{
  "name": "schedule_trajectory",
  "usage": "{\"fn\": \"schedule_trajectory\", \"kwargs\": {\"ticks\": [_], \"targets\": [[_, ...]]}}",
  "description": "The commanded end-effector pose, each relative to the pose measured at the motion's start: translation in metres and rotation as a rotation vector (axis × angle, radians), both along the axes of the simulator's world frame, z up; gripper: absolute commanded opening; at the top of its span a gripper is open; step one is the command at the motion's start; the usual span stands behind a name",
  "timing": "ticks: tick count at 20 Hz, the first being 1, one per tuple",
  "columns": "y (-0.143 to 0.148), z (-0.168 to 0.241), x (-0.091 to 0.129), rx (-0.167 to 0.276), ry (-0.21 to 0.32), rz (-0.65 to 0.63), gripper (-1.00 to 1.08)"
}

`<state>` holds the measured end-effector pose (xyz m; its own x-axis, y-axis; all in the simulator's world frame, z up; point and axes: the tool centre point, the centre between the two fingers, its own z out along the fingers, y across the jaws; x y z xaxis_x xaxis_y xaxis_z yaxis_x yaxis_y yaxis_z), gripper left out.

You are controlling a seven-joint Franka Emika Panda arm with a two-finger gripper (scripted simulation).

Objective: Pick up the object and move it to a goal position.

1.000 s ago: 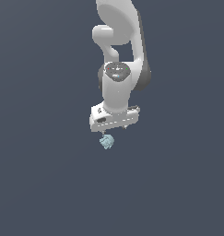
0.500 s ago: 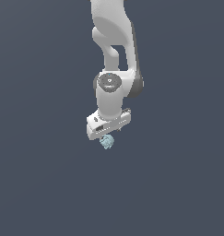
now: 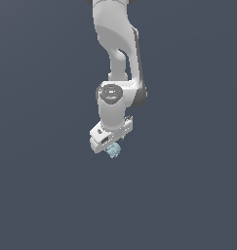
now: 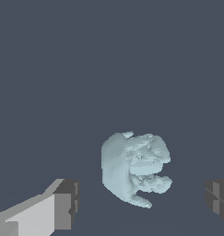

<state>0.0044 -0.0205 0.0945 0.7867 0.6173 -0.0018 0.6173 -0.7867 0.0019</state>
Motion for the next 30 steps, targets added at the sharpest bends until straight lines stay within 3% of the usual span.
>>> {"fn": "schedule_trajectory", "kwargs": {"ticks": [1, 10, 24, 25, 30], "targets": [[-0.001, -0.003, 0.0, 0.002, 0.0, 0.023, 1.0], [-0.003, -0.008, -0.001, 0.002, 0.0, 0.035, 1.0], [-0.003, -0.055, -0.001, 0.003, 0.0, 0.039, 1.0], [-0.003, -0.055, -0.001, 0.003, 0.0, 0.039, -1.0], [-0.003, -0.055, -0.001, 0.003, 0.0, 0.039, -1.0]]}}
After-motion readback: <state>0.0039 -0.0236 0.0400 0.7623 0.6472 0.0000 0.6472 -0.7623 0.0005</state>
